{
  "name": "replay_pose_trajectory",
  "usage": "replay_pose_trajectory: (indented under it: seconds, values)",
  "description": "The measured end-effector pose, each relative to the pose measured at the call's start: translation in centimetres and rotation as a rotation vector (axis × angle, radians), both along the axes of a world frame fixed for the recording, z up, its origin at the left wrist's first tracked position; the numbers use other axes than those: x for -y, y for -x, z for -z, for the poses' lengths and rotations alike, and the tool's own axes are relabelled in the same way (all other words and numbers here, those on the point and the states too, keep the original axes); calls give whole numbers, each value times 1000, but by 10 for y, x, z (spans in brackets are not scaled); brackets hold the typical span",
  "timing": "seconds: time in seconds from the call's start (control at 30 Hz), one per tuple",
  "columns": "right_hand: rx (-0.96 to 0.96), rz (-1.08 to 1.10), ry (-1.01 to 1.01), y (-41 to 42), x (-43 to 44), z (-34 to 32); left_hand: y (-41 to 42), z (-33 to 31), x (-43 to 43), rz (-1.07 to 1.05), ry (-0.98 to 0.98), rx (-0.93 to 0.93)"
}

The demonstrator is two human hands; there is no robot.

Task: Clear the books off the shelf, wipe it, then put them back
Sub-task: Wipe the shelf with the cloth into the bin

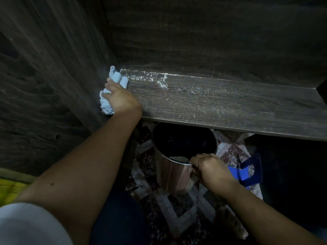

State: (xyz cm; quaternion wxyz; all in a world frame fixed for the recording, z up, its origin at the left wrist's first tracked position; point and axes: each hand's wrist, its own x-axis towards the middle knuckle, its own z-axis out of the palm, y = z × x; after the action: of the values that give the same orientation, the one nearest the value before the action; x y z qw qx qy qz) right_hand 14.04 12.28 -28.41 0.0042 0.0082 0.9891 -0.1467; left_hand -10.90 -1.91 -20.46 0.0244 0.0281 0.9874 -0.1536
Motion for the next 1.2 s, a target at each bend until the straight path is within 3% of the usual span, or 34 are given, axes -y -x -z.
replay_pose_trajectory:
  seconds: [0.37, 0.53, 0.6, 0.67, 0.77, 0.87, 1.0, 1.2]
  values:
    - [-15, -4, 40, -11, -16, 4, 1, -9, 2, -63, -506, -54]
    - [7, -23, 17, -9, -12, 1, -18, -9, 0, 227, -783, -16]
    - [-15, -26, 14, -8, -10, 0, -17, -9, 2, 319, -884, -91]
    - [-43, -26, 16, -7, -8, 0, -11, -7, 7, 315, -823, -249]
    - [-36, -9, 31, -5, -8, 1, -5, -2, 16, 170, -430, -472]
    - [-29, 6, 4, -4, -9, 2, -2, 2, 18, 196, -213, -359]
    - [-26, 23, -1, -4, -6, 1, 0, 1, 14, 130, -263, -134]
    - [-7, 1, 15, -5, -6, 4, 10, -1, 7, 25, -422, -156]
